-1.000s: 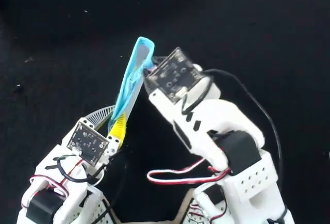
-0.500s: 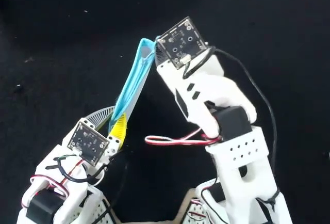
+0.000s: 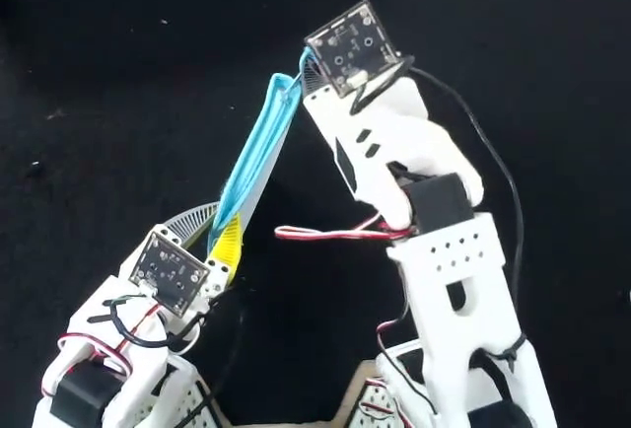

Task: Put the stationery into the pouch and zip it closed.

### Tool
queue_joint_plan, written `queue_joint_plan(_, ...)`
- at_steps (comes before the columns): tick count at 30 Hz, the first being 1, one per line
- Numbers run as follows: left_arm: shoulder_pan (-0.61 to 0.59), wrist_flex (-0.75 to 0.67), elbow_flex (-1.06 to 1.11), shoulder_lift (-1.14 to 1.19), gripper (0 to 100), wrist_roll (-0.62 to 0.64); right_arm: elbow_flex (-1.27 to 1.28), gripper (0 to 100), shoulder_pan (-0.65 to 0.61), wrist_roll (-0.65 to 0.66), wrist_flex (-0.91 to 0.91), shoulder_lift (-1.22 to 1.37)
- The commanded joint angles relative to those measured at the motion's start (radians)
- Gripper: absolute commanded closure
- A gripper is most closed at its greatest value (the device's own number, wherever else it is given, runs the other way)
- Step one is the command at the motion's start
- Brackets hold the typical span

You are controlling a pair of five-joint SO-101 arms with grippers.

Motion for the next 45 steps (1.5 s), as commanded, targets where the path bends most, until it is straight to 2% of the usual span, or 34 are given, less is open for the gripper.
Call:
queue_joint_plan(1, -0.015, 0.026, 0.013, 0.005, 97, -0.008, -0.108, 98.8, 0.060, -0.055, 0.078, 0.002)
queue_joint_plan(13, -0.015, 0.018, 0.002, 0.005, 95, -0.008, -0.216, 98.8, -0.081, -0.055, 0.384, 0.002)
queue_joint_plan(17, -0.015, 0.021, -0.031, 0.005, 86, 0.000, -0.208, 98.8, -0.098, -0.055, 0.387, 0.002)
queue_joint_plan(20, -0.015, 0.014, -0.062, 0.005, 86, 0.000, -0.208, 98.8, -0.097, -0.055, 0.388, 0.002)
queue_joint_plan(27, -0.007, -0.189, -0.030, 0.006, 86, 0.003, -0.211, 98.8, -0.098, -0.055, 0.411, 0.002)
queue_joint_plan(33, -0.015, -0.319, 0.054, 0.006, 86, 0.107, -0.208, 98.8, -0.095, -0.055, 0.416, 0.002)
queue_joint_plan(36, -0.015, -0.321, 0.065, 0.006, 87, 0.130, -0.208, 98.8, -0.095, -0.055, 0.416, 0.002)
queue_joint_plan(39, -0.015, -0.298, 0.058, 0.006, 98, 0.149, -0.211, 98.8, -0.092, -0.055, 0.408, 0.002)
queue_joint_plan(42, -0.015, -0.267, 0.061, 0.006, 98, 0.140, -0.214, 98.8, -0.092, -0.055, 0.407, 0.002)
queue_joint_plan(45, -0.015, -0.256, 0.067, 0.006, 97, 0.074, -0.214, 98.8, -0.091, -0.054, 0.394, 0.002)
